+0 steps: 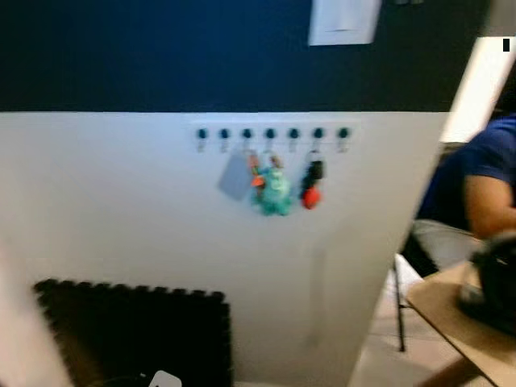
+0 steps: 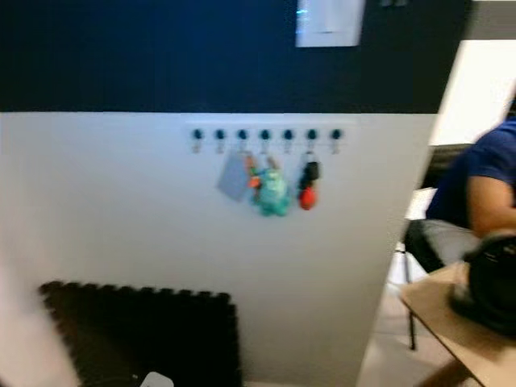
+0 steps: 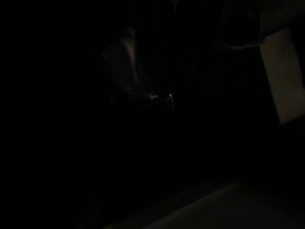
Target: Hang keys on a hook
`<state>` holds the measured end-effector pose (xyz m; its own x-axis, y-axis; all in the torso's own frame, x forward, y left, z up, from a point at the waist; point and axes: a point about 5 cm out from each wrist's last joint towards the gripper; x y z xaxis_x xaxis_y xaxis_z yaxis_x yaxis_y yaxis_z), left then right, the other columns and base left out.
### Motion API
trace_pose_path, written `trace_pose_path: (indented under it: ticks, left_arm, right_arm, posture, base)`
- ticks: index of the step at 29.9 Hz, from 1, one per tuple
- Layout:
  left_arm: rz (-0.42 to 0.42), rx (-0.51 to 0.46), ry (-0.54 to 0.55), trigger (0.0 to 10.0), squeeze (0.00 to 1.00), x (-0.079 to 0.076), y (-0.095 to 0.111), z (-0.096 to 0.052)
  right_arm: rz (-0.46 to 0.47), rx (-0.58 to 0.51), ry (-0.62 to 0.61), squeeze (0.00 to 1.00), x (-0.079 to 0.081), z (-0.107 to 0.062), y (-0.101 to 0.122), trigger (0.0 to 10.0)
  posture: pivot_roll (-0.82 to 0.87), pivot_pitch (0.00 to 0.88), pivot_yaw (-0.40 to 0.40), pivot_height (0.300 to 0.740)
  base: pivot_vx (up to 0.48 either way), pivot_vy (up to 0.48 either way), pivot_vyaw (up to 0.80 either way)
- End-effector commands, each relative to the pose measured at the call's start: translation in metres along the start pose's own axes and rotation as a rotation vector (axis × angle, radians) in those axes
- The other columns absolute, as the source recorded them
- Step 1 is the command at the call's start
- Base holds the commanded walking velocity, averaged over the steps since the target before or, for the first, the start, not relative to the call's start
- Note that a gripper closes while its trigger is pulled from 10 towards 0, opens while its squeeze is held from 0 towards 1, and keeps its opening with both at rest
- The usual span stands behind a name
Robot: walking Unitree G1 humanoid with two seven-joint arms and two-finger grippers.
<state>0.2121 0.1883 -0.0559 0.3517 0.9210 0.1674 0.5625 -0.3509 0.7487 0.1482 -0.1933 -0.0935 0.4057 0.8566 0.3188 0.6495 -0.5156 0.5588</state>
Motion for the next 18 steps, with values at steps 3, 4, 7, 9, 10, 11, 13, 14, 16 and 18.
trace_pose_path:
  ticks: [3, 4, 7, 9, 10, 11, 13, 14, 16, 18]
  left_arm:
    - [0.005, 0.004, 0.001, 10.0, 0.00, -0.0018, -0.0016, -0.0003]
    - [0.005, 0.005, 0.001, 10.0, 0.00, -0.0020, -0.0017, -0.0003]
    - [0.006, 0.005, 0.002, 10.0, 0.00, -0.0021, -0.0020, -0.0004]
    - [0.006, 0.005, 0.003, 10.0, 0.00, -0.0022, -0.0020, -0.0004]
    - [0.006, 0.005, 0.004, 10.0, 0.00, -0.0022, -0.0021, -0.0004]
    - [0.006, 0.005, 0.004, 10.0, 0.00, -0.0022, -0.0021, -0.0004]
    - [0.005, 0.006, 0.005, 10.0, 0.00, -0.0023, -0.0023, -0.0004]
    - [0.004, 0.005, 0.006, 10.0, 0.00, -0.0024, -0.0022, -0.0004]
    - [0.002, 0.005, 0.007, 10.0, 0.00, -0.0024, -0.0024, -0.0005]
    - [0.001, 0.005, 0.008, 10.0, 0.00, -0.0024, -0.0025, -0.0005]
  right_arm:
    - [0.004, 0.003, 0.000, 0.00, -0.0008, -0.0004, -0.0011, 10.0]
    - [0.004, 0.003, 0.000, 0.00, -0.0008, -0.0004, -0.0010, 10.0]
    - [0.003, 0.003, -0.001, 0.00, -0.0011, -0.0004, -0.0007, 10.0]
    - [0.003, 0.003, -0.001, 0.00, -0.0012, -0.0004, -0.0006, 10.0]
    - [0.003, 0.002, -0.001, 0.00, -0.0012, -0.0004, -0.0005, 10.0]
    - [0.003, 0.002, -0.001, 0.00, -0.0012, -0.0004, -0.0005, 10.0]
    - [0.003, 0.003, -0.001, 0.00, -0.0014, -0.0004, -0.0004, 10.0]
    - [0.002, 0.003, -0.001, 0.00, -0.0014, -0.0004, -0.0003, 10.0]
    - [0.002, 0.003, -0.001, 0.00, -0.0014, -0.0004, -0.0001, 10.0]
    - [0.003, 0.003, -0.001, 0.00, -0.0015, -0.0004, -0.0001, 10.0]
  posture:
    - [0.05, 0.003, 0.042, 0.740]
    - [0.05, 0.003, 0.041, 0.740]
    - [0.05, 0.002, 0.039, 0.740]
    - [0.05, 0.003, 0.039, 0.740]
    - [0.05, 0.003, 0.039, 0.740]
    - [0.05, 0.003, 0.039, 0.740]
    - [0.05, 0.003, 0.038, 0.740]
    - [0.05, 0.004, 0.037, 0.740]
    - [0.05, 0.004, 0.037, 0.740]
    - [0.05, 0.004, 0.037, 0.740]
  base:
    - [0.000, 0.000, -0.79]
    - [0.000, 0.000, -0.79]
    - [0.000, 0.000, -0.79]
    - [0.000, 0.000, -0.79]
    - [0.000, 0.000, -0.79]
    - [0.000, 0.000, -0.79]
    - [0.000, 0.000, -0.79]
    - [0.000, 0.000, -0.79]
    - [0.000, 0.000, -0.78]
    - [0.000, 0.000, -0.68]
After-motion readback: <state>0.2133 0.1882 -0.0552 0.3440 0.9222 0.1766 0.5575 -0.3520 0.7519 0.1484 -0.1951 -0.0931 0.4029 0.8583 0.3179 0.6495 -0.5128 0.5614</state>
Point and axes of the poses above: a point about 5 cm out from each wrist's last joint towards the gripper, its own z axis pointing out of the wrist towards the gripper, its own y axis along the axis of the wrist's last joint, x = y × z, and after that the axes turned 5 degrees about z, right-handed
